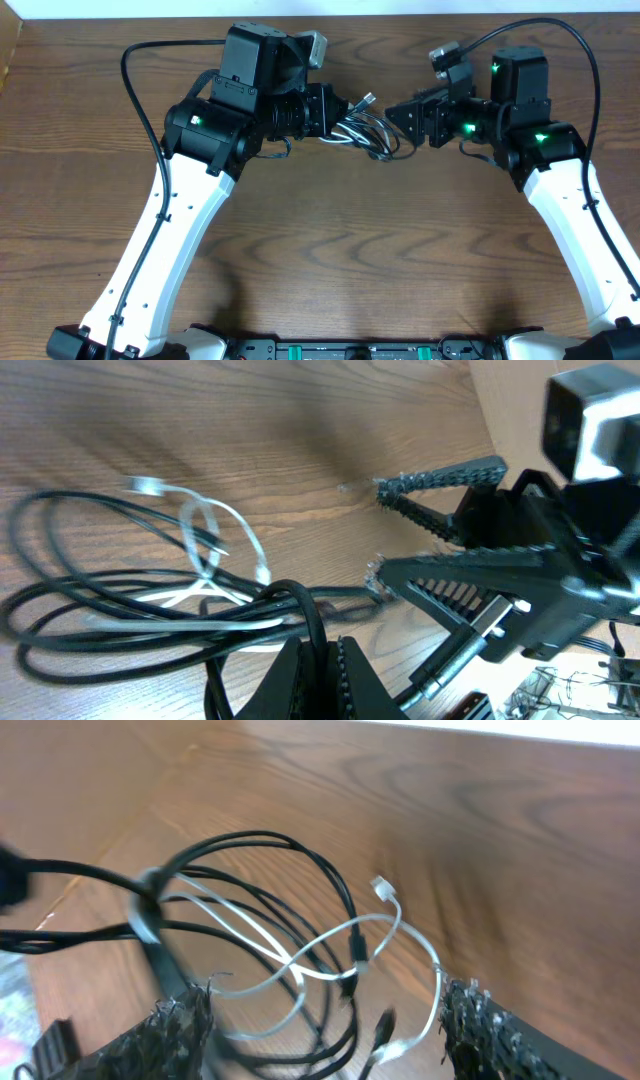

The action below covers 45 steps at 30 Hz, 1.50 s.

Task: Untangle cables

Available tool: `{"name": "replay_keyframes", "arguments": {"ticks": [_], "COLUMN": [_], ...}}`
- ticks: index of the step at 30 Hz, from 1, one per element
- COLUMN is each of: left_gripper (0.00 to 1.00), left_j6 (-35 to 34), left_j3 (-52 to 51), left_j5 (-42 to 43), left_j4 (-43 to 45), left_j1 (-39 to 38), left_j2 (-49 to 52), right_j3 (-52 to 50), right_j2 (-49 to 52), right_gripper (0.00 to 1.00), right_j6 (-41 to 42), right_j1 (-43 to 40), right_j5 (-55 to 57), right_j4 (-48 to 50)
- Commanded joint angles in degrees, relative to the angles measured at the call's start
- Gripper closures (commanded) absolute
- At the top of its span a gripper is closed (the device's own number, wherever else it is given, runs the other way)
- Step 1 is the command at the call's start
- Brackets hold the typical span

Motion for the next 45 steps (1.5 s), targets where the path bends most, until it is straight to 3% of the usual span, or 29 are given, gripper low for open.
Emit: {"name": "replay_keyframes", "arguments": {"ticks": [1,11,14,18,21,25,31,34,39,43,45], "left_gripper": [0.93,0.93,0.93,0.93,0.93,0.93,0.93,0.93,0.93,0.93,0.93], "left_j6": [-1.8,-1.7,-1.7,-1.3,1.3,1.5,1.5,1.5,1.5,1.6,2.4], "left_j3": [0.5,0.5,0.5,0.5,0.5,0.5,0.5,0.5,0.5,0.5,0.5], "left_j5": [2.1,5.9,5.9,5.8,5.2,-0.9,-5.4,-5.3,-4.2,-3.5,-0.7], "left_j4": [0.0,0.0,0.0,0.1,0.1,0.0,0.5,0.4,-2.0,-5.0,-5.2], "left_j1": [0.3,0.3,0.3,0.3,0.4,1.6,4.1,4.8,4.7,4.7,4.7], "left_j2": [-0.5,-0.5,-0.5,-0.5,-0.5,-0.5,-0.5,-0.5,-0.5,-0.5,-0.5], "right_j3": [1.1,1.1,1.1,1.1,1.1,1.1,1.1,1.1,1.1,1.1,1.1], "right_j2": [0.6,7.9,9.9,11.5,11.8,11.8,11.8,11.8,11.8,11.8,11.8], "right_gripper": [0.28,0.28,0.39,0.73,0.90,0.98,0.99,0.95,0.44,0.21,0.19], "right_j6": [-3.0,-4.2,-4.2,-4.2,-3.1,1.3,6.0,2.2,-7.8,-13.6,-16.4], "right_j1": [0.2,0.2,0.2,0.2,0.2,0.2,0.2,0.2,0.2,0.2,0.4], "right_j5": [-5.8,-18.2,-19.2,-18.9,-15.2,-5.6,5.4,-1.7,-15.8,-16.1,-16.2], "right_j4": [2.0,5.4,5.4,5.4,5.1,2.6,-1.7,0.3,5.4,5.8,5.2]}}
